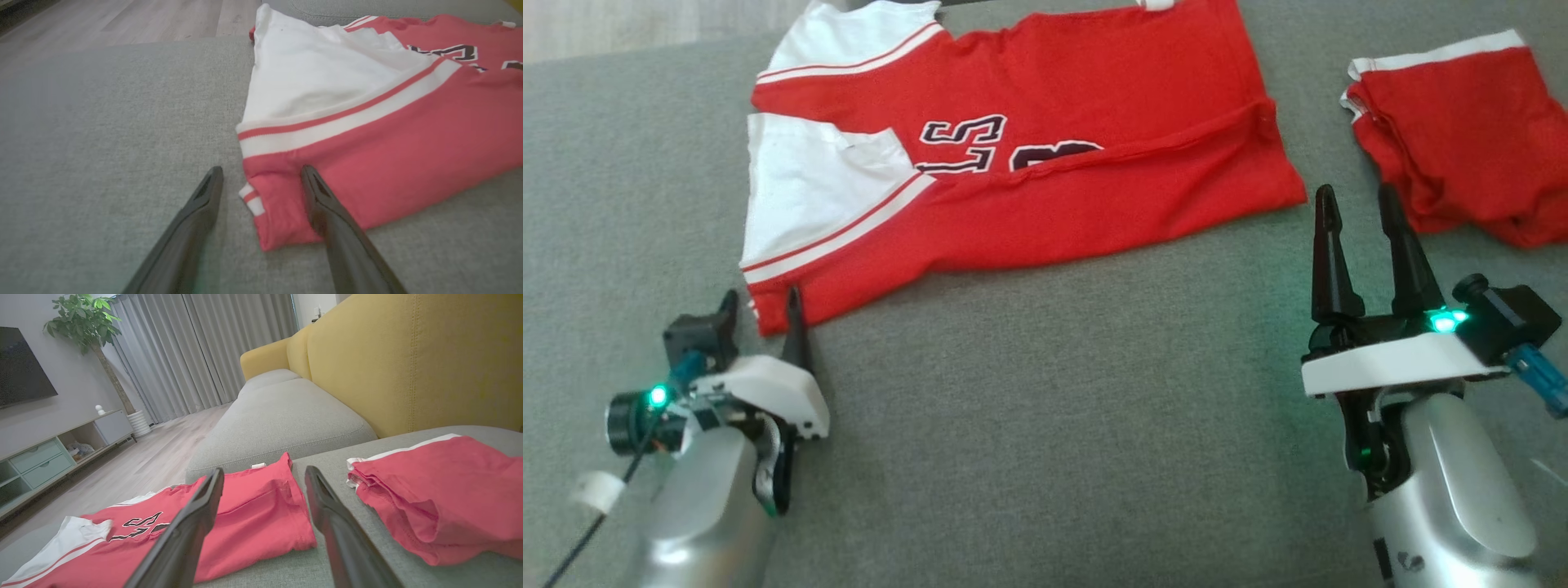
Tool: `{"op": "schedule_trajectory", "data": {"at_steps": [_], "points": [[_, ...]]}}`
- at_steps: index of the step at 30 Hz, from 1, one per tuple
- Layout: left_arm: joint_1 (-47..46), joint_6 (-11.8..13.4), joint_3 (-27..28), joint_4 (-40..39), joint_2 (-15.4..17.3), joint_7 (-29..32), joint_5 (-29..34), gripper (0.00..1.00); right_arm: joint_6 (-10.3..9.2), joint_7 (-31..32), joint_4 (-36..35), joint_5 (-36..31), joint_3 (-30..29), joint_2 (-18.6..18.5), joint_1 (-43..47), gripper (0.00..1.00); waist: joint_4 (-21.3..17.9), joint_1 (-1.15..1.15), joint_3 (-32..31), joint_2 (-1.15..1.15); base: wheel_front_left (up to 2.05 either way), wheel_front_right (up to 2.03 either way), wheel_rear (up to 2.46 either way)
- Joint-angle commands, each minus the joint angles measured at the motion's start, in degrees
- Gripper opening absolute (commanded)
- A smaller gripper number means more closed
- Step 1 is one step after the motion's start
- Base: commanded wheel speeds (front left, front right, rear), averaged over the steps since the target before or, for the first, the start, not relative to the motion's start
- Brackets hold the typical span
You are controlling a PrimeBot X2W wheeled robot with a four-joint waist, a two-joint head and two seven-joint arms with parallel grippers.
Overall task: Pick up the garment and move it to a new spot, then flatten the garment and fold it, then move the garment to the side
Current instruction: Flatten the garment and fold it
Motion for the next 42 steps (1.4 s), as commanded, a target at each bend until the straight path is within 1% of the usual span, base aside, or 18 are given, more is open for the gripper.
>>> {"op": "schedule_trajectory", "data": {"at_steps": [1, 4, 7, 8, 9, 12, 15, 16, 19, 22, 25, 30, 34, 37, 41, 42], "points": [[-1.99, 0.34, 1.66, 0.72, 1.78, 0.97, -0.11, 1.0, -0.04, -0.32, -2.16, 0.34, 1.36, 0.28, -1.79, 1.0, -0.5, 0.0, 0.38, 0.0, 0.0, 0.0, 0.0], [-2.64, 0.77, 1.66, 3.47, 1.77, 2.46, -0.44, 1.0, -0.04, -0.32, -2.33, 0.54, 1.35, 0.28, -1.76, 1.0, -0.89, 0.0, 0.48, 0.0, 0.0, 0.0, 0.0], [-2.99, 0.11, 1.1, 5.55, 1.63, 4.1, -0.69, 1.0, -0.04, -0.32, -2.26, 0.62, 1.49, 0.28, -1.71, 1.0, -1.19, 0.0, 0.39, 0.0, 0.0, 0.0, 0.0], [-3.09, -0.27, 0.98, 5.96, 1.61, 4.29, -0.82, 0.4, -0.04, -0.32, -2.15, 0.59, 1.51, 0.28, -1.71, 1.0, -1.25, 0.0, 0.29, 0.0, 0.0, 0.0, 0.0], [-3.2, -0.54, 0.92, 6.18, 1.62, 4.09, -0.92, 0.0, -0.04, -0.32, -1.97, 0.51, 1.48, 0.28, -1.72, 1.0, -1.27, 0.0, 0.17, 0.0, 0.0, 0.0, 0.0], [-3.82, -0.82, 0.95, 6.07, 1.88, 2.23, -0.97, 0.0, -0.04, -0.32, -1.09, -0.41, 1.23, 0.28, -1.79, 1.0, -1.05, 0.0, -0.31, 0.0, 0.0, 0.0, 0.0], [-4.77, -0.7, 1.12, 4.69, 1.92, -1.05, -0.85, 0.0, -0.04, -0.32, 0.48, -2.47, 0.66, 0.28, -2.11, 1.0, -0.47, 0.0, -0.72, 0.0, 0.0, 0.0, 0.0], [-5.14, -1.06, 0.88, 3.79, 1.82, -2.37, -0.66, 0.0, -0.04, -0.32, 1.34, -3.38, 0.37, 0.28, -2.4, 1.0, -0.23, 0.0, -0.8, 0.0, 0.0, 0.0, 0.0], [-6.34, -2.31, 0.27, 0.47, 1.74, -5.61, -0.07, 0.0, -0.04, 0.4, 5.18, -6.2, -0.95, 0.28, -4.08, 1.0, 0.56, 0.0, -0.88, 0.0, 0.0, 0.0, 0.0], [-7.32, -2.91, 0.17, -2.92, 1.78, -7.18, 0.34, 0.0, -0.04, 3.21, 9.26, -8.81, -3.03, 0.28, -6.94, 1.0, 1.36, 0.0, -0.65, 0.0, 0.0, 0.0, 0.0], [-7.75, -2.97, -0.07, -6.22, 1.63, -7.82, 0.94, 0.0, -0.04, 6.72, 13.77, -11.12, -5.01, 0.28, -10.31, 1.0, 2.19, 0.0, -0.13, 0.0, 0.0, 0.0, 0.0], [-7.57, -3.14, -0.88, -9.65, 1.39, -8.11, 1.7, 0.0, -0.04, 10.54, 22.39, -12.01, -6.55, 0.28, -16.09, 1.0, 3.45, 0.0, 0.82, 0.0, 0.0, 0.0, 0.0], [-7.34, -3.2, -1.69, -11.24, 1.18, -8.18, 2.2, 0.0, -0.04, 12.75, 29.64, -14.12, -7.69, 0.28, -20.24, 1.0, 4.38, 0.0, 1.57, 0.0, 0.0, 0.0, 0.0], [-7.17, -3.2, -2.27, -12.05, 0.92, -8.21, 2.43, 0.0, -0.04, 14.28, 34.77, -16.86, -8.66, 0.28, -22.86, 1.0, 5.14, 0.0, 2.06, 0.0, 0.0, 0.0, 0.0], [-7.14, -3.28, -2.99, -12.39, 0.56, -8.23, 2.61, 0.0, -0.04, 16.75, 40.51, -20.35, -10.24, 0.28, -25.46, 1.0, 6.21, 0.0, 2.52, 0.0, 0.0, 0.0, 0.0], [-7.14, -3.28, -2.99, -12.39, 0.56, -8.23, 2.61, 0.0, -0.04, 16.75, 40.51, -20.35, -10.24, 0.28, -25.46, 1.0, 6.21, 0.0, 2.52, 0.0, 0.0, 0.0, 0.0]]}}
